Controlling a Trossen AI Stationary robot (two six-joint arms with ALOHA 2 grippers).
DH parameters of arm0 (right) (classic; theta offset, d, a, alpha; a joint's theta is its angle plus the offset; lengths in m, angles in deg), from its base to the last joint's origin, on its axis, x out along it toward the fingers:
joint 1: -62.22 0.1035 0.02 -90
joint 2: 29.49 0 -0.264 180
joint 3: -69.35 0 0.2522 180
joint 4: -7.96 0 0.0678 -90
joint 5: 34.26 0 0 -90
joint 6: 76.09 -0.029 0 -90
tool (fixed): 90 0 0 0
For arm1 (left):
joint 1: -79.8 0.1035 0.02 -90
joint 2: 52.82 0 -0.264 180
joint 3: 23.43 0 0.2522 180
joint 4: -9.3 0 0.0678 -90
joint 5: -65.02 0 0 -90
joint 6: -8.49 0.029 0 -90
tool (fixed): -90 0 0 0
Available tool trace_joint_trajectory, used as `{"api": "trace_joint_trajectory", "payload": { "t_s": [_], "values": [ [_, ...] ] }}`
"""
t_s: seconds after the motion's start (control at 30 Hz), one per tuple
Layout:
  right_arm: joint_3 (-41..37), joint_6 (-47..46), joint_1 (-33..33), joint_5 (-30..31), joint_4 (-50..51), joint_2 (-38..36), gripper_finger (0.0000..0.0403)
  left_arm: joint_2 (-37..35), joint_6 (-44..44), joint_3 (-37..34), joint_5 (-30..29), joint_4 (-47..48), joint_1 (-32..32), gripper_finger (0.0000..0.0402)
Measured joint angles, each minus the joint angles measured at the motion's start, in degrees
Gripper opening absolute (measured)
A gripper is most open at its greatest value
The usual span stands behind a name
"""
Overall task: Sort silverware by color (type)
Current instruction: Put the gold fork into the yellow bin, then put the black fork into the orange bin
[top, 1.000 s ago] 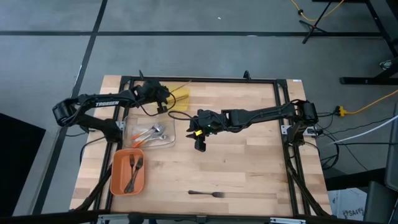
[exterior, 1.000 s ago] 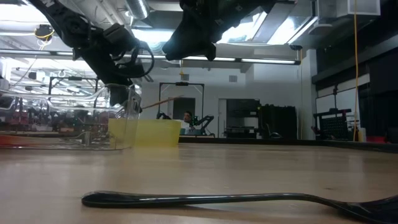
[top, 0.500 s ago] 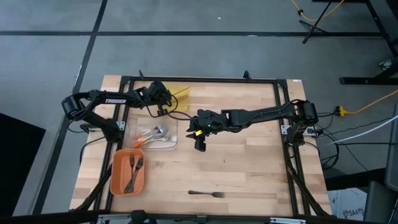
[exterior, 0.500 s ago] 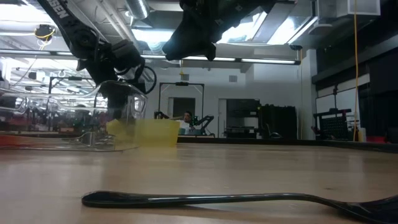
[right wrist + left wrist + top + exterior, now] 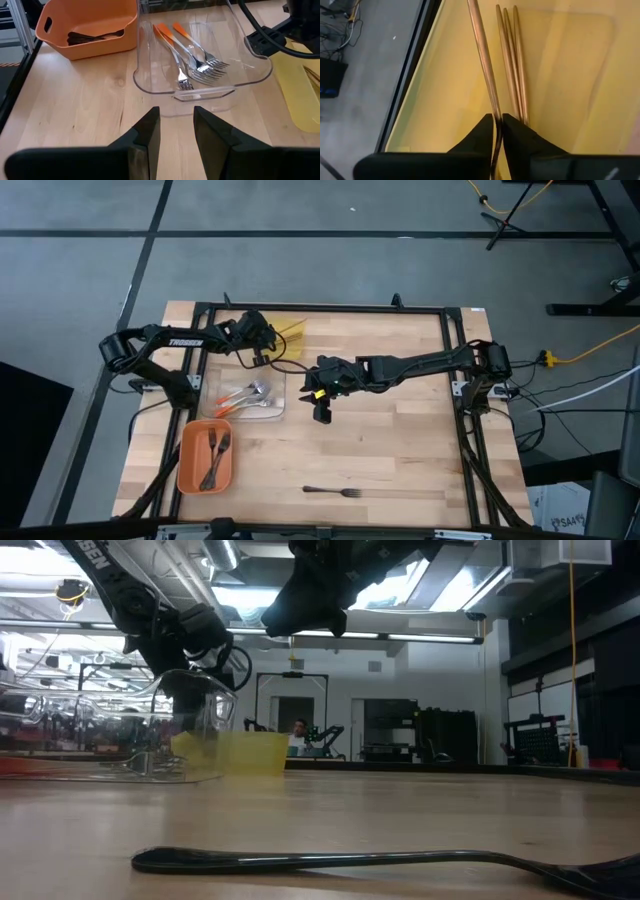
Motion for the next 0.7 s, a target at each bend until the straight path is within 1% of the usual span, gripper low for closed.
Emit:
{"api": "trace_joint_trajectory", "payload": {
  "t_s": [0.33,0.7],
  "values": [
    [0.00,0.00,0.02,0.00,0.00,0.00,0.0108,0.00,0.00,0.02,-0.08,-0.09,0.00,0.0065],
    [0.00,-0.02,0.02,0.00,0.50,0.00,0.0108,-0.34,-0.05,0.04,-0.05,0.05,-0.03,0.0069]
  ]
}}
